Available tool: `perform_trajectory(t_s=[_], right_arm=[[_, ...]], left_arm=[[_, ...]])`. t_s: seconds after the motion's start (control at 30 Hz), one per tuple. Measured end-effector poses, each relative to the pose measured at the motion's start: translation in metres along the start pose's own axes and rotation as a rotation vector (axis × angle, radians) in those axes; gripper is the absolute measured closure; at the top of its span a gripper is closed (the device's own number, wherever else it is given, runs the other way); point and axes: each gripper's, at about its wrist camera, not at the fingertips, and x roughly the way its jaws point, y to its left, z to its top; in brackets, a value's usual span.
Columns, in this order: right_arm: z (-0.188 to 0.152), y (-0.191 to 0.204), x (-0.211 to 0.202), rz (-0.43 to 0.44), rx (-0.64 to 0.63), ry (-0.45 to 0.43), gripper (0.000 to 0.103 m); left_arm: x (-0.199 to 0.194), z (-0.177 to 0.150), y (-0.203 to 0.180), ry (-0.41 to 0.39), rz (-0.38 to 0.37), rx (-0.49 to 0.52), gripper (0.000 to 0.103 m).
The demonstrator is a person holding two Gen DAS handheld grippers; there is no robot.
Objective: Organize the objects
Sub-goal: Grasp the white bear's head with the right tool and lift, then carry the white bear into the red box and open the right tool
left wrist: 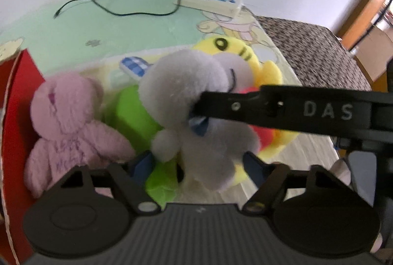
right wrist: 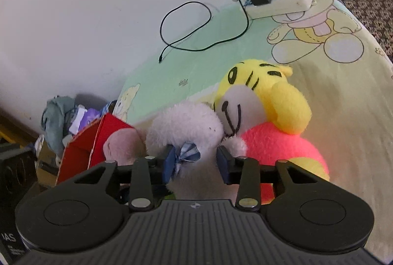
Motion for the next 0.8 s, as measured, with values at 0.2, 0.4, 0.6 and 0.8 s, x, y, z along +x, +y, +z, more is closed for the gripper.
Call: perform_trajectory(t_s=[0.2,0.4,0.6,0.8], right_arm=[[-0.007,0.003,-0.004,0.019,0.015,0.020,0.065],[-0.019,0.014,-0.017,0.054,0.005,0.015,0.065],[-0.031,0.025,-0.035,0.100,0.013,0.004,0.065],[-0.034,0.052,-0.059,0.167,-0.034,-0.077,0.065]], left_arm=[[-0.001,-0.007,-0.007,0.009,-0.001,0.047,0.044],[-0.023,-0.025,-0.020,-0.037,0.028,0.123,0.044],[-0.048,-0.043,-0.028,-0.089,0.068,0.187,0.044],[-0.089,-0.053,-0.034,-0.217,0.119,0.243,0.044]])
